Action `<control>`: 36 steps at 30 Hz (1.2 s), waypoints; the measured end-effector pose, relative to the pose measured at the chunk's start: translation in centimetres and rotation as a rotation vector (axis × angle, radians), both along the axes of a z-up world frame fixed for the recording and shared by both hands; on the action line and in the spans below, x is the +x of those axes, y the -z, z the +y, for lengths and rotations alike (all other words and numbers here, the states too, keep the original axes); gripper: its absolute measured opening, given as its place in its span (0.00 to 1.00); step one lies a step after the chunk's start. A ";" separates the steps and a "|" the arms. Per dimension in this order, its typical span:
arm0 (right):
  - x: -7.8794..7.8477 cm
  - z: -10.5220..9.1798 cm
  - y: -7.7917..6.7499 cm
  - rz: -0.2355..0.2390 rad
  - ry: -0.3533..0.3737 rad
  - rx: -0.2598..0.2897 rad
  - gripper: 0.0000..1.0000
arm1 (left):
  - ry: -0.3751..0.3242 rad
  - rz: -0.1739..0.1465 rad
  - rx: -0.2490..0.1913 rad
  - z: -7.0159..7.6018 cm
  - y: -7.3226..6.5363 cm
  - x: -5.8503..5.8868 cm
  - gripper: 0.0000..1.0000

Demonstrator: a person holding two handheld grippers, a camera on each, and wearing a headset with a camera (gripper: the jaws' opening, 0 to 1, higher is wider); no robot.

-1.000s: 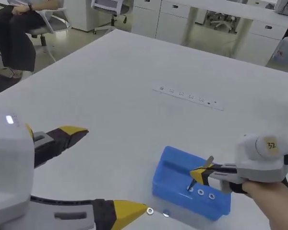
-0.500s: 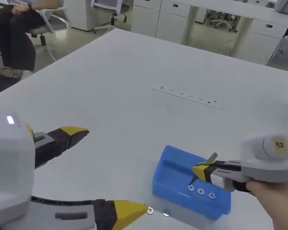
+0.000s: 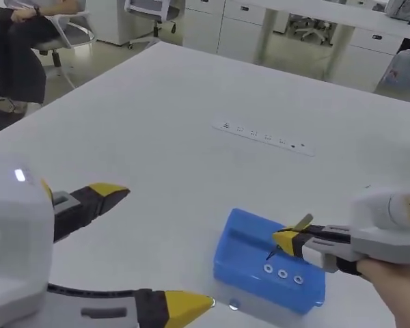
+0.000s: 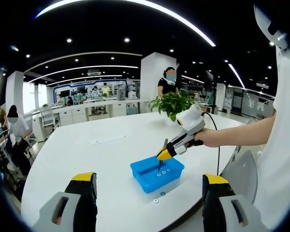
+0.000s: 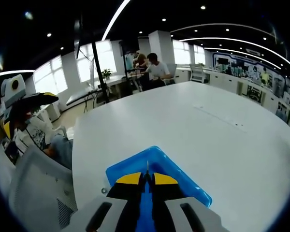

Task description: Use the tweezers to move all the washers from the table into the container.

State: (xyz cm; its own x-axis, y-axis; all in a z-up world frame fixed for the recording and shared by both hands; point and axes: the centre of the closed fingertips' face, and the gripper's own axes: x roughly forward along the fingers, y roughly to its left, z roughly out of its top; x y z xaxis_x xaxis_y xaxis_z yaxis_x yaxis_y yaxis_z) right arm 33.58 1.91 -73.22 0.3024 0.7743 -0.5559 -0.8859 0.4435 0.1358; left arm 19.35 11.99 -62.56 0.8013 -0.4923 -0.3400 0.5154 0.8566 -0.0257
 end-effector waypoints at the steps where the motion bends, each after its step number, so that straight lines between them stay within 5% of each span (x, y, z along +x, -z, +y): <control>1: -0.2 0.1 -0.2 0.001 0.000 0.004 0.03 | 0.001 0.000 0.000 0.0 0.0 0.0 0.92; 15: -2.2 1.1 -2.3 -0.021 -0.026 0.050 0.03 | 0.016 0.004 0.002 -0.4 0.2 0.1 0.92; 36: -5.4 2.3 -2.3 0.012 -0.093 0.096 0.03 | 0.021 0.004 0.006 -0.5 0.3 -0.1 0.92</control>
State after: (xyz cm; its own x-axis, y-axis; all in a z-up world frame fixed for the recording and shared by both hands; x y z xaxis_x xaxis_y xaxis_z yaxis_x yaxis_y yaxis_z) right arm 28.18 4.19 -70.96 0.2200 0.8486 -0.4811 -0.9208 0.3435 0.1848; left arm 19.24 11.47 -62.84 0.7896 -0.5070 -0.3457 0.5332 0.8457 -0.0227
